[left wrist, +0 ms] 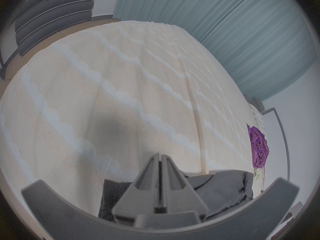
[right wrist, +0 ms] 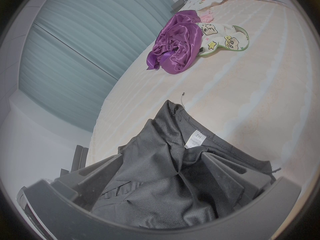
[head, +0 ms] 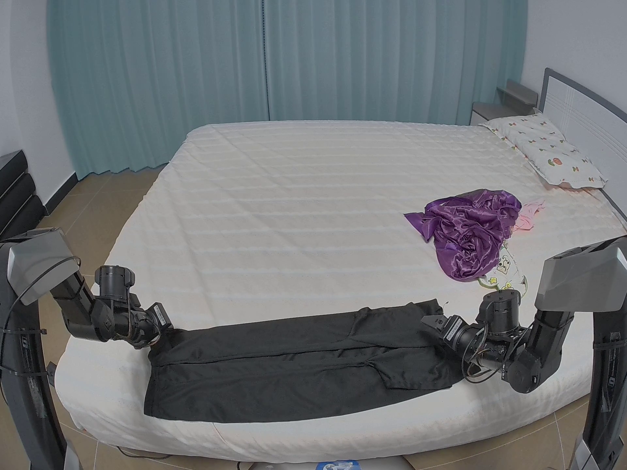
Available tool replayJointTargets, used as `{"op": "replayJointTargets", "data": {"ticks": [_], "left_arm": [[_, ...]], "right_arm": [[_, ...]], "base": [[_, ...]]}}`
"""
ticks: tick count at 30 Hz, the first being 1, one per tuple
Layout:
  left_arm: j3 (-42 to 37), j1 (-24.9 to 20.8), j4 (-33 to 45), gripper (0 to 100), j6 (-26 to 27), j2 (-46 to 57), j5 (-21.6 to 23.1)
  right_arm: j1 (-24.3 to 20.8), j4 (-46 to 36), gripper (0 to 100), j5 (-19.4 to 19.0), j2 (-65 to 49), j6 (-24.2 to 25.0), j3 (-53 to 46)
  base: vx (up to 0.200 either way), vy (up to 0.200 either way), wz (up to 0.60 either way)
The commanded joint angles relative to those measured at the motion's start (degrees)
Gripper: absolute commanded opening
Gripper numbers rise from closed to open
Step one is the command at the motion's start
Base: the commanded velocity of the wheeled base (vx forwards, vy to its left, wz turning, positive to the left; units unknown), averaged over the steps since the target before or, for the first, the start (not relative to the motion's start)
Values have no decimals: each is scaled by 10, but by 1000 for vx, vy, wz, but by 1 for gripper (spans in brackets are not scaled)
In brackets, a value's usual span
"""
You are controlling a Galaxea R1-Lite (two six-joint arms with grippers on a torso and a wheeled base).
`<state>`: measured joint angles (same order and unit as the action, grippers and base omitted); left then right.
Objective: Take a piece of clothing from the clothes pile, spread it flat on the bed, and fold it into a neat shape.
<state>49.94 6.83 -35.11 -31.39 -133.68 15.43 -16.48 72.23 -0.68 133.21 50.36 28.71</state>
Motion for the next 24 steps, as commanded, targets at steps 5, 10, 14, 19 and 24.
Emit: {"op": "replayJointTargets", "data": {"ticks": [5, 10, 14, 19, 24], "left_arm": [[-31, 9, -63, 0, -10, -3, -38], [-38, 13, -95, 0, -47, 1, -40], [-36, 18, -97, 0, -54, 0, -43], [-32, 25, -96, 0, -54, -4, -43], [-31, 28, -96, 0, -55, -4, -43]], "right_arm": [[0, 0, 100, 0, 0, 0, -1], [0, 0, 100, 0, 0, 0, -1], [1, 0, 100, 0, 0, 0, -1], [1, 0, 100, 0, 0, 0, -1], [1, 0, 100, 0, 0, 0, -1]], "base": [[0, 0, 0], [0, 0, 0], [0, 0, 0], [0, 0, 0], [0, 0, 0]]}}
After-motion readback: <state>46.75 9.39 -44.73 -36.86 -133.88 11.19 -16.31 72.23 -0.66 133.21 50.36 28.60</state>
